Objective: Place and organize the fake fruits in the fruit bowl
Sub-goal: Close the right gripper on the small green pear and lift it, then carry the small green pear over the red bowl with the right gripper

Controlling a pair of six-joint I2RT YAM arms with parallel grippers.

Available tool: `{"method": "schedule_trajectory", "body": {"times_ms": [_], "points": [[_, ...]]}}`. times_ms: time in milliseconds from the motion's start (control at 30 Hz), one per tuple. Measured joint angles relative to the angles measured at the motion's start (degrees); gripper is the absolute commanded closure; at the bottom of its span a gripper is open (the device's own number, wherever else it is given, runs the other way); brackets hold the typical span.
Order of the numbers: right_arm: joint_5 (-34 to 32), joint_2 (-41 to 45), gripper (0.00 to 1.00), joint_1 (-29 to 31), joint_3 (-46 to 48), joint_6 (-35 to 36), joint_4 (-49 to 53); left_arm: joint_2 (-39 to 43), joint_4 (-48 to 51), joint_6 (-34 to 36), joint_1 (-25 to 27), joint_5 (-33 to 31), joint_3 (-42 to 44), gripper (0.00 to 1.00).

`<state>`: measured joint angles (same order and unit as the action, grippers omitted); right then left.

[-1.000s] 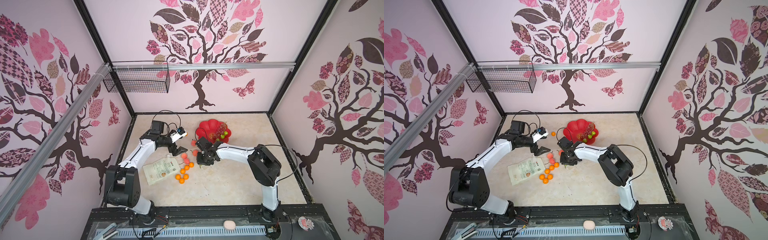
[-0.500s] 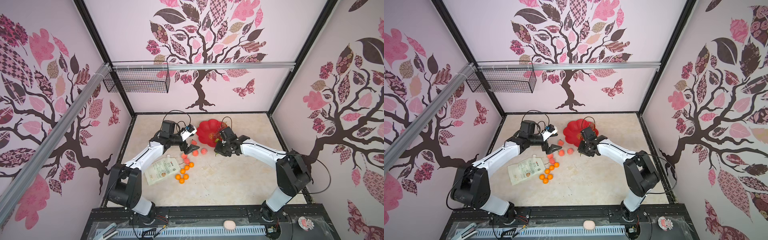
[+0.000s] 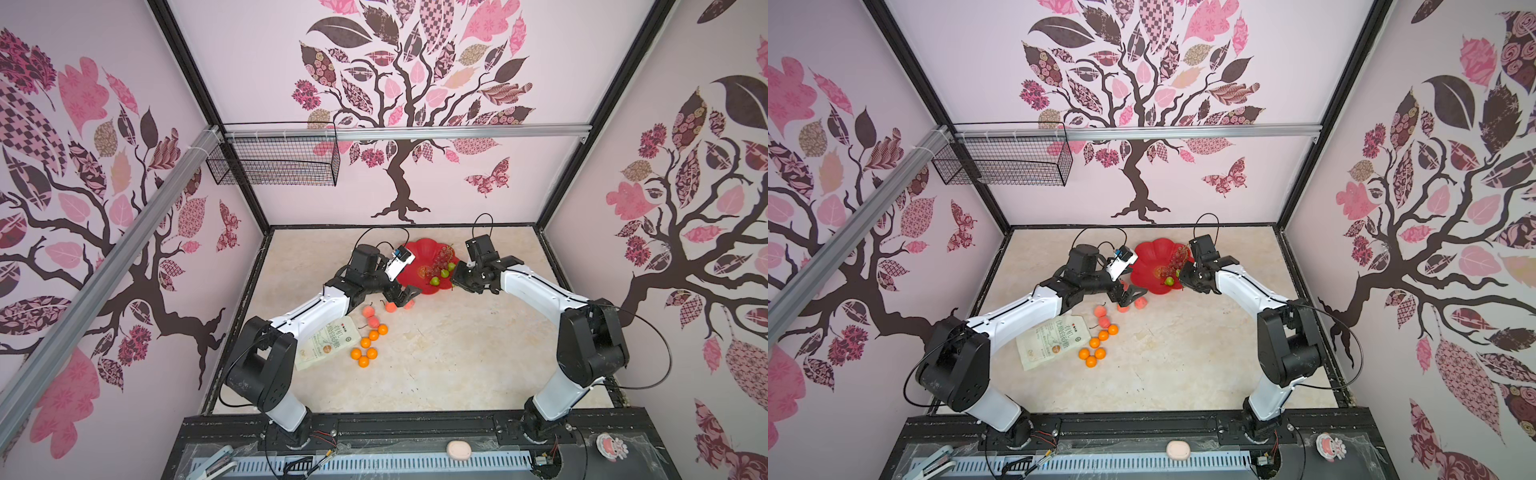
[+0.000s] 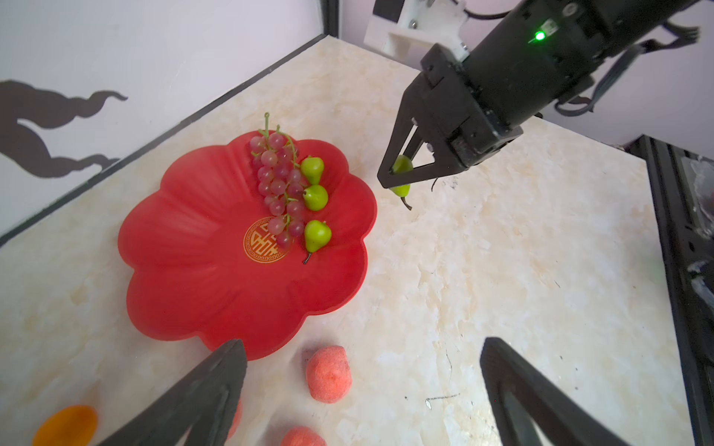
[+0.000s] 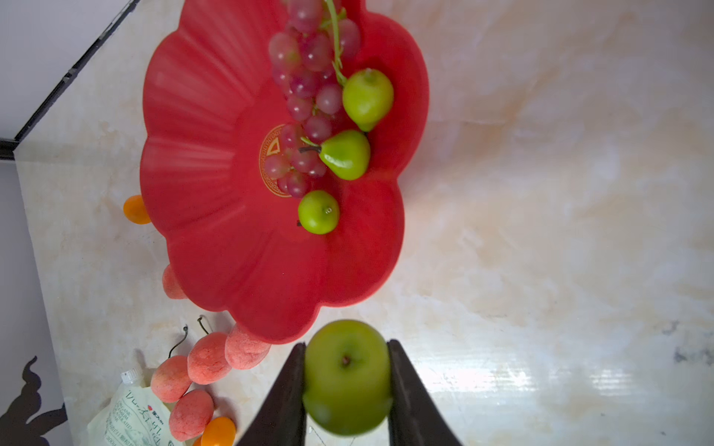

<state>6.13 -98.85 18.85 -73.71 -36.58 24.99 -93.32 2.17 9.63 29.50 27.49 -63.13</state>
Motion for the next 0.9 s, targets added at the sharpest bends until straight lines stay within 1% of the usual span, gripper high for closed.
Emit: {"method": "schedule_trajectory", "body": {"times_ms": [233, 467, 900], "points": [[1.1, -8.5, 0.71, -0.2, -7.8, 4.0, 0.7, -2.6, -0.3, -6.3, 0.1, -4.6, -1.6, 0.01], [1.5, -14.9, 0.71, -0.2, -14.6, 6.8, 3.5, -5.9, 3.3, -10.4, 0.1, -8.6, -6.9, 0.01], [0.9, -20.7, 0.68, -0.2, -20.8, 8.6, 7.8, -7.0, 7.0, -12.1, 0.1, -9.4, -9.0, 0.02]]}}
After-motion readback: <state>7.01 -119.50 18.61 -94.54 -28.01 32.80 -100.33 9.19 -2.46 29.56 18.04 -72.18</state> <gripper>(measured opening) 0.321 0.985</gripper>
